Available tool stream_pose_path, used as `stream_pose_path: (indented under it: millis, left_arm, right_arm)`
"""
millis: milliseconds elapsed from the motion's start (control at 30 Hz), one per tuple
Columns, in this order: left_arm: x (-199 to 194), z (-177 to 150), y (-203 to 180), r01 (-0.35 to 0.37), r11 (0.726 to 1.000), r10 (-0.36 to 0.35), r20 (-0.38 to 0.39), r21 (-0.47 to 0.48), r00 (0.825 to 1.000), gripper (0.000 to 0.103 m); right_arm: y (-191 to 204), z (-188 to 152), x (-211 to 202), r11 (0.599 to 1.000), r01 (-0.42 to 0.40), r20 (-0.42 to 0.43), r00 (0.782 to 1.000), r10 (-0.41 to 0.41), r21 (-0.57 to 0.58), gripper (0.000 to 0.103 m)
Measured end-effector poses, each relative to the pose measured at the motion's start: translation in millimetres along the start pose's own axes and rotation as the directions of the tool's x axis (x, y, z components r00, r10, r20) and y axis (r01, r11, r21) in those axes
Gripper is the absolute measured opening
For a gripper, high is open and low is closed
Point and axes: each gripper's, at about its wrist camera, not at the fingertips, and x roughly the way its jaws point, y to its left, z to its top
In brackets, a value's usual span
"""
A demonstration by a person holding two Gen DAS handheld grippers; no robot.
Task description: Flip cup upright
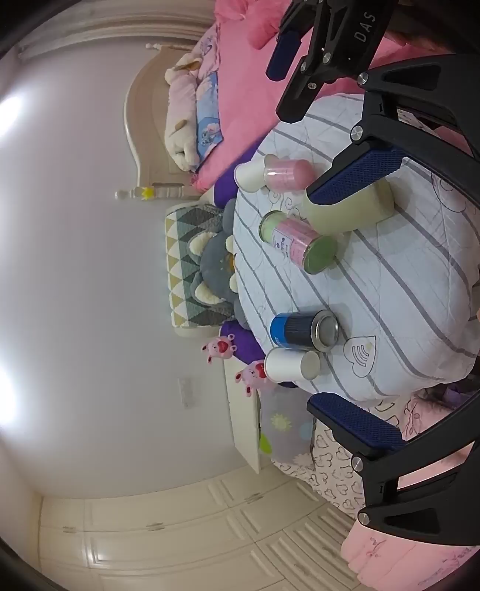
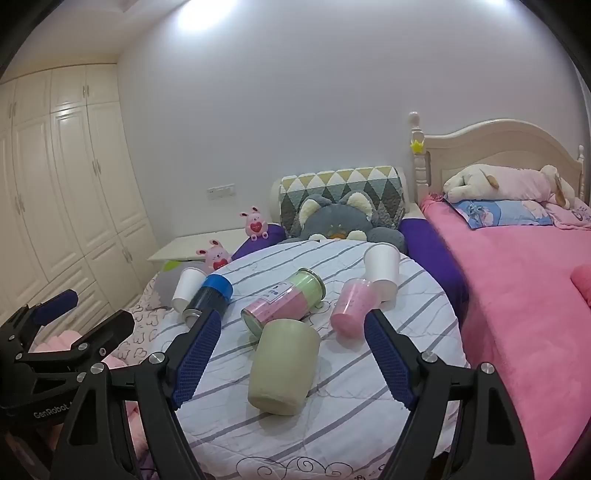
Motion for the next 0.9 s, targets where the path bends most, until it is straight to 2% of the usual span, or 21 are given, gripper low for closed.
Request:
stream_pose_path:
  millis: [567,767,900]
  left_arm:
    - [1,0,1,0.011,1.0,-0.011,-0.003,-0.02,1.0,0.103]
    - [-3,2,-7,0.017,1.0,-0.018,-0.011,-0.018,1.0,0.103]
    - [1,5,-11,0.022,1.0,-0.022,-0.015,-0.021,1.0,0.103]
  right_arm:
    - [2,2,-1,1.0,0.0,-0.001,1.0,0.0,-0.005,0.081]
    - [5,-7,7,1.0,0.003,-0.003,1.0,-0.003,-0.001,0.081]
    - [-4,1,7,1.0,0.006,-0.008,1.0,-0.006,0.005,0.081]
